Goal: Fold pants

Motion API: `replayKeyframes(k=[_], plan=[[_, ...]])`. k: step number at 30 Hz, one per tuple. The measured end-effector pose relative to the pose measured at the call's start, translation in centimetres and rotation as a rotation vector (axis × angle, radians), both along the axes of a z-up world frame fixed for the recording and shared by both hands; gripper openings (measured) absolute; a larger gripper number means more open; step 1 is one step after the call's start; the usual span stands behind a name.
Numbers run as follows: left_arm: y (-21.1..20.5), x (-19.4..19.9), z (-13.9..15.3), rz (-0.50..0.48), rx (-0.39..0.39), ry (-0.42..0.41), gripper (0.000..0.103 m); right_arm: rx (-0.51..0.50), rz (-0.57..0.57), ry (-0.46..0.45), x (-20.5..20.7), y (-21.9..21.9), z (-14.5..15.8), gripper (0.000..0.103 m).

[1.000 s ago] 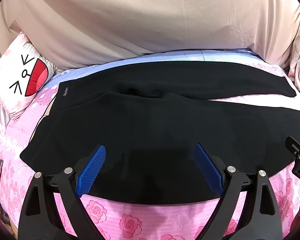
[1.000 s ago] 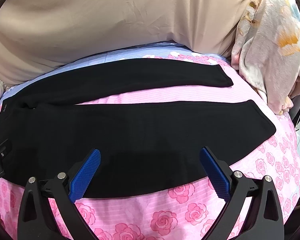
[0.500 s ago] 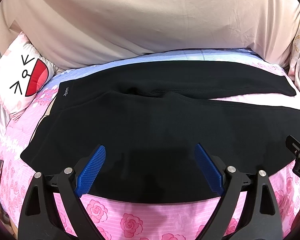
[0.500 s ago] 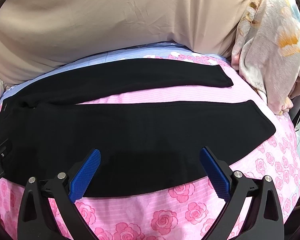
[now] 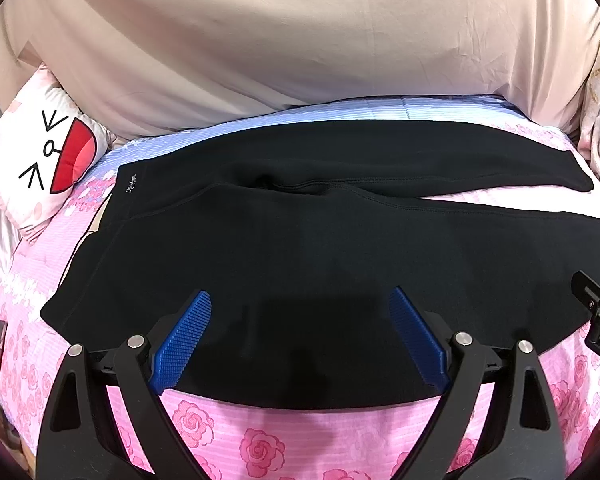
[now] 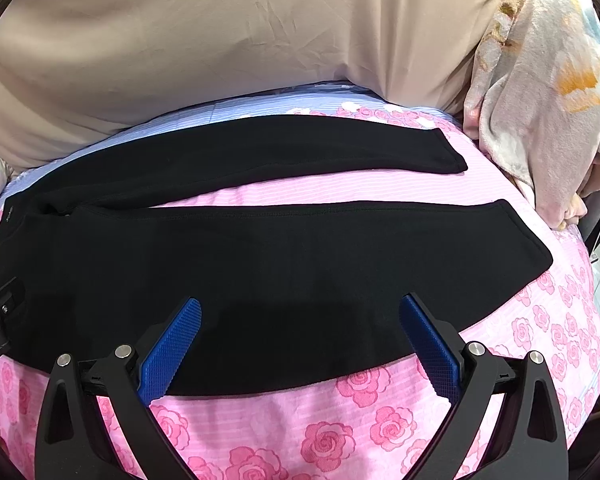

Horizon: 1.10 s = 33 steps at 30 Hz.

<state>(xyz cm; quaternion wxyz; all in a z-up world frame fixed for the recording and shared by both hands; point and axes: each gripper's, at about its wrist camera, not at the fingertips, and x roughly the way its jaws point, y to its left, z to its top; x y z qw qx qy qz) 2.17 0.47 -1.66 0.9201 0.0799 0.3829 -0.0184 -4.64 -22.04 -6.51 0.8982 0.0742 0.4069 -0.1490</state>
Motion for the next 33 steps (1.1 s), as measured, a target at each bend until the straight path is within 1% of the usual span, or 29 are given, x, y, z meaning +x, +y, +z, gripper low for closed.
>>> replayKeyframes(k=[13,15,22,25,28,29,30,31,33], plan=[[-0.4,0.9,-0.4,-0.008,0.006,0.019,0.089,0.007,-0.004,0.013,0.9,-0.2,-0.4,0.097],[-0.2,1.3,-0.4,-0.011,-0.001,0.023,0.092,0.011,-0.007,0.013,1.3,-0.5,-0.5,0.097],[-0.3,3.1,-0.9,-0.004,0.008,0.033,0.092,0.013,-0.039,0.022,2.4,-2.1,-0.6,0.097],[0.0,3.9,-0.9,-0.007,-0.002,0.038,0.093,0.004,-0.042,0.020,2.9,-2.8,-0.4,0.097],[2.3,6.4,0.0,-0.008,-0.063,0.054,0.097,0.025,-0.033,-0.004,4.4,-5.8,0.4,0.097],[3.8,7.8,0.5,0.006,-0.098,0.056,0.098,0.032,-0.040,-0.023,5.3,-7.7,1.0,0.097],[6.2,9.9,1.1,0.038,-0.138,0.052,0.098,0.037,-0.057,-0.052,6.1,-10.0,1.2,0.097],[7.8,11.4,1.4,0.069,-0.151,0.050,0.098,0.046,-0.069,-0.068,7.2,-12.4,1.3,0.097],[11.9,15.4,1.6,0.141,-0.175,0.054,0.098,0.077,-0.074,-0.052,9.5,-16.3,0.9,0.097]])
